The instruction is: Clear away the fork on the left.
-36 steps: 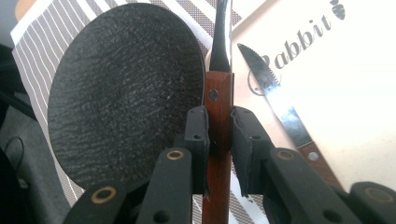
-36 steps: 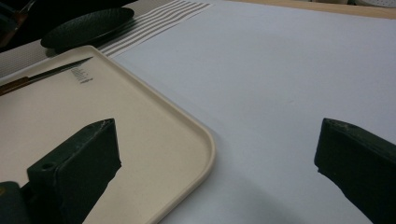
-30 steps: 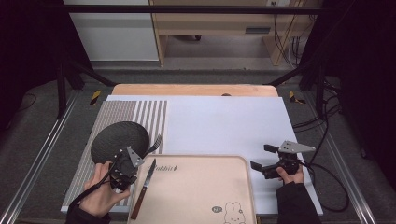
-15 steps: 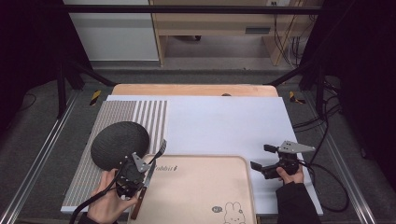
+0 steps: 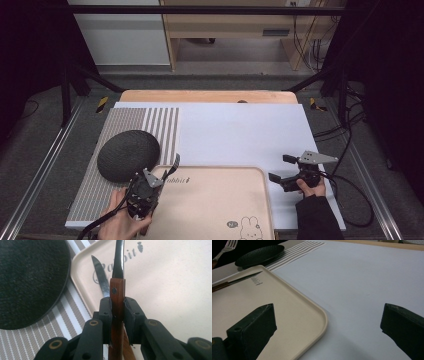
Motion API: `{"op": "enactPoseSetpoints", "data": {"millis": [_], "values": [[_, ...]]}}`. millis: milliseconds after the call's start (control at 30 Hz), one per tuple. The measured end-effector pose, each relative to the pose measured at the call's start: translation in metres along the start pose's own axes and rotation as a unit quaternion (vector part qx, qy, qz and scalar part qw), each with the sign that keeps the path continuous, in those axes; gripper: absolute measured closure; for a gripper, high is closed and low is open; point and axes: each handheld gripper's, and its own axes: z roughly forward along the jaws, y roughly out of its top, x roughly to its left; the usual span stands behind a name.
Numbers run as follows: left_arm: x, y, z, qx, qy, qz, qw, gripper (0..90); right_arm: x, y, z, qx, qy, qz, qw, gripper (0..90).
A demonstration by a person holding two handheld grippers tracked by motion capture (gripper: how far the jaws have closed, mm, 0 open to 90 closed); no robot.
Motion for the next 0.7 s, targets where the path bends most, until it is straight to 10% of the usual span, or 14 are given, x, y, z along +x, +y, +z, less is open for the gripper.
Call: {"op": "enactPoseSetpoints", "data": {"millis": [700], "values": [[-0.020,-0.004,0.004,0.023,-0.035,-0.007,0.9991,76.6,0.000,0.000,0.000,0.001,0.001,-0.001,1.0000,0.4]]}}
